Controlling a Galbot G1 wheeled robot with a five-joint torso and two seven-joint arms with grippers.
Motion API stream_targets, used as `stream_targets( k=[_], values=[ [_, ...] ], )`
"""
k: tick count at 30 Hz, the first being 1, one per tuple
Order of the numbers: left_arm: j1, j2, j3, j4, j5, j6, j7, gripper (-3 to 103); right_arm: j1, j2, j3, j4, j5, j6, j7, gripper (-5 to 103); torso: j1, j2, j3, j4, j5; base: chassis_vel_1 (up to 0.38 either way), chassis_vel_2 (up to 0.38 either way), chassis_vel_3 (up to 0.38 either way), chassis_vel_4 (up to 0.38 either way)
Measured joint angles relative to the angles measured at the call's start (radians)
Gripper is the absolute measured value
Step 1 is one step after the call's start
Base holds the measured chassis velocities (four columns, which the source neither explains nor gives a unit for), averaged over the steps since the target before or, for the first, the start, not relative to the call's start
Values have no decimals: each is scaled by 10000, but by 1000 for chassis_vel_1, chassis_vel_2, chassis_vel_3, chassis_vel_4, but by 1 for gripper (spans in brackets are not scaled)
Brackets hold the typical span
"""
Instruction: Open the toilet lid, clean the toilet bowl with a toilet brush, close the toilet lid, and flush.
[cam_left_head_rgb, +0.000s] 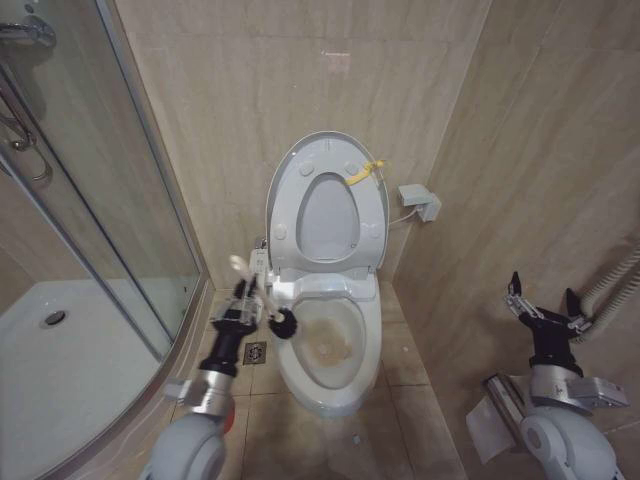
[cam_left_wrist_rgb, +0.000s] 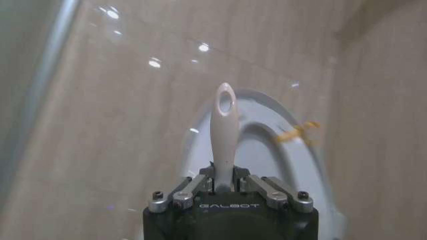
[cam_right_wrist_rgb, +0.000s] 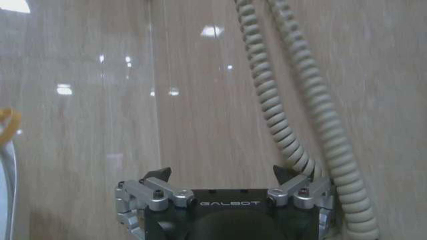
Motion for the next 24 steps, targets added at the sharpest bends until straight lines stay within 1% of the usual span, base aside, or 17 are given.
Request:
stream_targets(
  k=[1,2,3,4,5,6,7,8,9,11,12,14,15,19,24],
  values=[
    [-309,-77,294,503,-91,-346,312,18,-9,12,-77,-68,-56,1,12,100,0,0,0,-4,2,0,0,0,0],
    [-309,-77,294,503,-91,-346,312,18,-9,12,-77,-68,-56,1,12,100,0,0,0,-4,2,0,0,0,0],
    [-604,-146,548,957,-204,-632,590,18,-2,14,-187,-135,-117,6,24,100,0,0,1,-8,2,0,0,0,0],
    [-995,-275,869,1515,-525,-861,906,18,79,14,-472,-233,-178,-10,54,100,1,-1,2,-13,6,0,0,0,0],
    [-995,-275,869,1515,-525,-861,906,18,79,14,-472,-233,-178,-10,54,100,1,-1,2,-13,6,0,0,0,0],
    [-1259,-383,1048,1851,-776,-931,1065,18,134,16,-687,-271,-231,-17,58,100,1,-2,3,-12,14,-34,-66,-16,-16],
    [-1585,-494,1230,2238,-928,-981,1212,18,153,37,-835,-289,-312,-18,58,100,1,-2,3,-10,13,0,0,0,0],
    [-1867,-587,1361,2614,-963,-1048,1316,18,140,66,-924,-292,-395,-13,60,100,1,-1,2,-11,8,0,0,0,0],
    [-1867,-587,1361,2614,-963,-1048,1316,18,140,66,-924,-292,-395,-13,60,100,1,-1,2,-11,8,0,0,0,0],
    [-2335,-721,1619,3370,-962,-1132,1441,18,73,126,-1089,-290,-574,24,57,100,1,-2,3,-2,7,0,0,0,0],
    [-2335,-721,1619,3370,-962,-1132,1441,18,73,126,-1089,-290,-574,24,57,100,1,-2,3,-2,7,0,0,0,0],
    [-2819,-749,2040,4452,-883,-1358,1620,18,-99,210,-1459,-259,-997,175,23,100,1,-2,2,-2,3,0,0,0,0],
    [-2910,-729,2149,4720,-845,-1440,1690,18,-145,247,-1609,-260,-1153,227,-32,100,1,-2,2,-2,5,0,0,0,0],
    [-3010,-648,2299,5115,-761,-1520,1804,18,-151,362,-1937,-264,-1522,302,-193,100,1,-1,1,1,2,0,0,0,0],
    [-2962,-530,2376,5290,-760,-1560,1920,18,-137,447,-2085,-208,-1692,313,-286,100,1,-1,0,2,2,0,0,0,0]
  ],
)
